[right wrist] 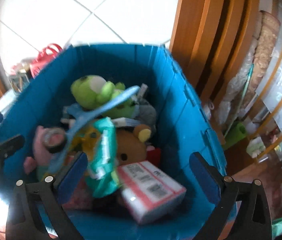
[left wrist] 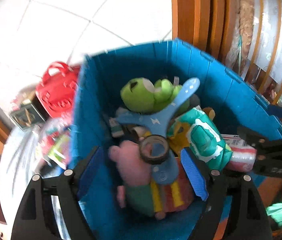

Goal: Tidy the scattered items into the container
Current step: 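Withdraw both open tools from the crate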

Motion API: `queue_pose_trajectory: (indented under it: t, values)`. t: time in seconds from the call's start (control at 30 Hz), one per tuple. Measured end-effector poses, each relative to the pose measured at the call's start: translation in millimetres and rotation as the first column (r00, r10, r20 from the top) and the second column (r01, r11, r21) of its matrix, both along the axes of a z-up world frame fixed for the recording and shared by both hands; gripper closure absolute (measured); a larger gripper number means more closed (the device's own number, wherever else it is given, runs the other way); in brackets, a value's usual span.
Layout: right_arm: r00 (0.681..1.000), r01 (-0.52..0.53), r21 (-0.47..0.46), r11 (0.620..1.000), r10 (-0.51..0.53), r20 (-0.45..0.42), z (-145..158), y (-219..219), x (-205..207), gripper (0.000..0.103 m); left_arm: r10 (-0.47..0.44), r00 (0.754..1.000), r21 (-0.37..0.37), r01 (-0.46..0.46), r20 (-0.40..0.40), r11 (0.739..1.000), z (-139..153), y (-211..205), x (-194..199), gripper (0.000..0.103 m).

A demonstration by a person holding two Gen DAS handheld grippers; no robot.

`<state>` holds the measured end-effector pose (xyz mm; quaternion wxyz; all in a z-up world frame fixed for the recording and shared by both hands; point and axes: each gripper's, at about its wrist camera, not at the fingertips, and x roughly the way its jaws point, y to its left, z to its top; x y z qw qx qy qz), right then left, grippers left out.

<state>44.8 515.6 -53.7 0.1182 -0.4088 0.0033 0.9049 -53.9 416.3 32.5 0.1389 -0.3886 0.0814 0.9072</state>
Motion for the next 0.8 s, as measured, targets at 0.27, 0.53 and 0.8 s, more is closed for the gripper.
queue_pose_trajectory:
  t: [0.27, 0.53, 0.8]
  values:
    - [0.98, 0.055, -0.058, 0.997, -0.065, -0.188, 38, -75, 71, 0.0, -0.009, 0.999, 0.101, 0.012, -0.036, 0.995, 26, -87, 54, 0.023]
    - [0.971, 0.108, -0.034, 0.994, -0.112, -0.212, 41, -169, 107, 0.0, 0.027, 0.997, 0.066, -0.022, -0.076, 0.998, 18, -156, 108, 0.023]
    - [0.968, 0.118, -0.045, 0.992, -0.125, -0.219, 40, -203, 126, 0.0, 0.067, 0.992, 0.11, -0.055, -0.106, 0.992, 19, -192, 138, 0.023]
